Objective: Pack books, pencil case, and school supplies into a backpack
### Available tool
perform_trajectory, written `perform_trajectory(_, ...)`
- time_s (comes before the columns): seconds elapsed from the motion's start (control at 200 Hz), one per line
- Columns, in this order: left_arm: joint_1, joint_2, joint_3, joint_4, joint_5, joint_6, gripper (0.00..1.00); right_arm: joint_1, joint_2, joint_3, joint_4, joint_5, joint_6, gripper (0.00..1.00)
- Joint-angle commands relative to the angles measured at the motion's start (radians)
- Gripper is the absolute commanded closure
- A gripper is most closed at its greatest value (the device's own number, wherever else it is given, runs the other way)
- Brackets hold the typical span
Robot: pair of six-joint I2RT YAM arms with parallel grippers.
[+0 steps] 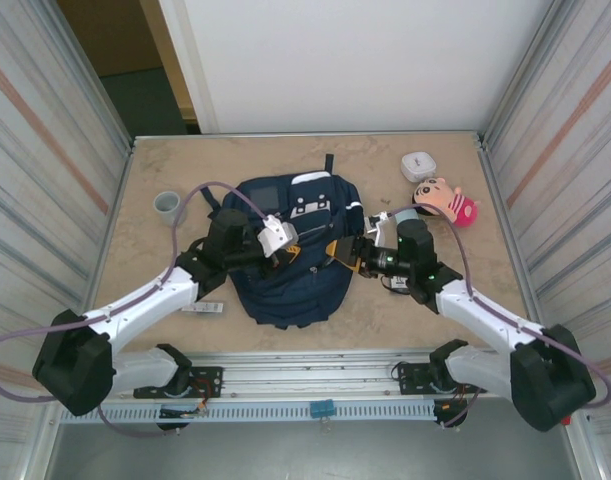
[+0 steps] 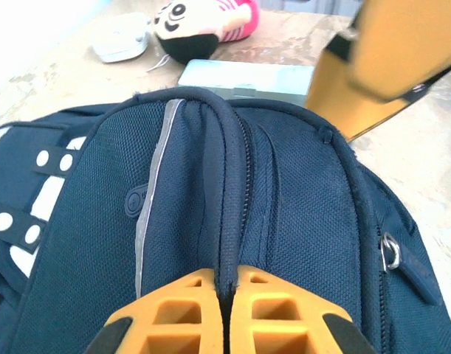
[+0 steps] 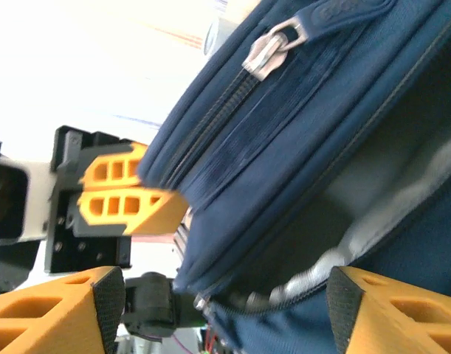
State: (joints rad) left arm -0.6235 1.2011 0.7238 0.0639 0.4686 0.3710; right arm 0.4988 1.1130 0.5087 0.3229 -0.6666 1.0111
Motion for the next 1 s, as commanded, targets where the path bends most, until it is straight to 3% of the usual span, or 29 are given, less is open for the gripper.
perform_trajectory(0.0,0.008,-0.055,0.012,0.067,0.14,0.091,1.0,0.03,0.072,0.033,0.155,0.075,0.123,0.27)
perform_trajectory(0.16,0.007,-0.034,0.034,-0.022,0.173,0.208,1.0,0.057,0.176,0.059,0.32,0.1,0.224,0.26)
perform_trajectory(0.371,0.001,-0.015,0.068,-0.116,0.146,0.292,1.0,0.088,0.251,0.115,0.354,0.169,0.231,0.27)
perform_trajectory(0.476,-0.002,-0.02,0.092,-0.158,0.061,0.282,1.0,0.103,0.27,0.105,0.416,0.203,0.246,0.59)
perform_trajectory(0.546,-0.002,-0.035,0.095,-0.161,-0.012,0.249,0.98,0.122,0.264,0.085,0.455,0.245,0.244,0.74)
perform_trajectory(0.616,-0.004,-0.061,0.108,-0.179,-0.089,0.166,0.89,0.151,0.253,0.061,0.485,0.3,0.233,0.83)
perform_trajectory(0.717,-0.017,-0.116,0.15,-0.264,-0.202,-0.086,0.65,0.207,0.238,0.044,0.494,0.379,0.194,0.89)
perform_trajectory(0.777,-0.05,-0.164,0.163,-0.343,-0.296,-0.243,0.56,0.235,0.237,0.044,0.488,0.408,0.172,0.91)
perform_trajectory(0.992,-0.318,-0.385,0.05,-0.536,-0.658,-0.722,0.52,0.31,0.246,0.062,0.462,0.481,0.094,0.92)
